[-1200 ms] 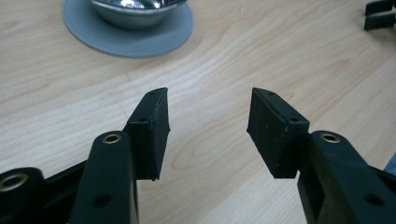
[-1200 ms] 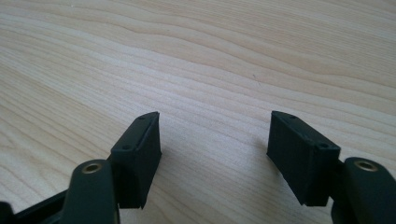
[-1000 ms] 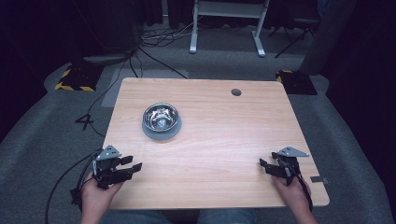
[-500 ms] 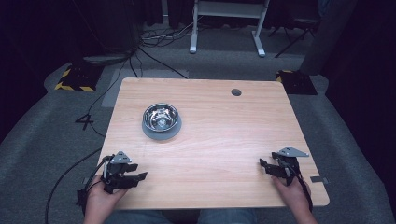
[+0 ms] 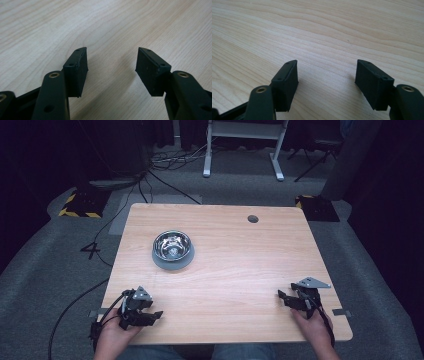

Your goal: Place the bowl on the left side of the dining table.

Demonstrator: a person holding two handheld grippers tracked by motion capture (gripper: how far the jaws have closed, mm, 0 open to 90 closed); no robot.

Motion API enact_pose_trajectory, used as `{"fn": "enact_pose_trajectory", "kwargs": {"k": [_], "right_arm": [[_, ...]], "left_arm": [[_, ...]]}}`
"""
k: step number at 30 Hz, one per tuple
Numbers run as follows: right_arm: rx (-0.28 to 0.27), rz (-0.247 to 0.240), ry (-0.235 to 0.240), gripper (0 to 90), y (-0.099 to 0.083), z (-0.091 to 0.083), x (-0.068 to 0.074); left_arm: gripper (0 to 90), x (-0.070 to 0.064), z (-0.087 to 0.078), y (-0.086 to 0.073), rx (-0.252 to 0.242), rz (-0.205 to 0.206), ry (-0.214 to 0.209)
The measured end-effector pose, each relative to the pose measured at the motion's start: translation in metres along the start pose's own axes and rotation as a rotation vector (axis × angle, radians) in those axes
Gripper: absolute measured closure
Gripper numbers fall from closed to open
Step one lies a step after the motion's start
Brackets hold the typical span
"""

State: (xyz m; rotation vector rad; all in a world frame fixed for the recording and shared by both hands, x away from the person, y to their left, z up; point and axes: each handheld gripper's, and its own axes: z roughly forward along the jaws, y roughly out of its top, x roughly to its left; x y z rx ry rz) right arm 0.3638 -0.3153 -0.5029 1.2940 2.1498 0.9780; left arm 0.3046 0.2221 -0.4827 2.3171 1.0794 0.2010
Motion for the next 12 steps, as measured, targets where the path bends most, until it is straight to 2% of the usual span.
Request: {"fn": "enact_pose_trajectory", "kwargs": {"k": [2, 3, 6, 7, 10, 11, 12], "right_arm": [[0.000, 0.000, 0.000, 35.0, 0.000, 0.000, 0.000], [0.000, 0.000, 0.000, 35.0, 0.000, 0.000, 0.000], [0.000, -0.001, 0.001, 35.0, 0.000, 0.000, 0.000], [0.000, -0.001, 0.000, 35.0, 0.000, 0.000, 0.000], [-0.001, 0.004, 0.003, 34.9, 0.000, 0.000, 0.001], [0.000, 0.001, 0.001, 35.0, 0.000, 0.000, 0.000], [-0.002, 0.005, 0.004, 35.0, 0.000, 0.000, 0.001]], "left_arm": [[40.2, -0.002, 0.001, -0.001, -0.010, 0.017, 0.006], [39.6, -0.003, 0.002, -0.001, -0.006, 0.013, -0.010], [34.3, -0.004, 0.005, -0.004, -0.048, 0.031, -0.006], [31.4, -0.004, 0.007, -0.005, -0.070, 0.059, 0.005], [21.8, -0.003, 0.013, -0.010, -0.116, 0.122, -0.001], [18.8, -0.002, 0.015, -0.012, -0.141, 0.126, -0.007], [15.6, 0.000, 0.016, -0.012, -0.146, 0.135, -0.017]]}}
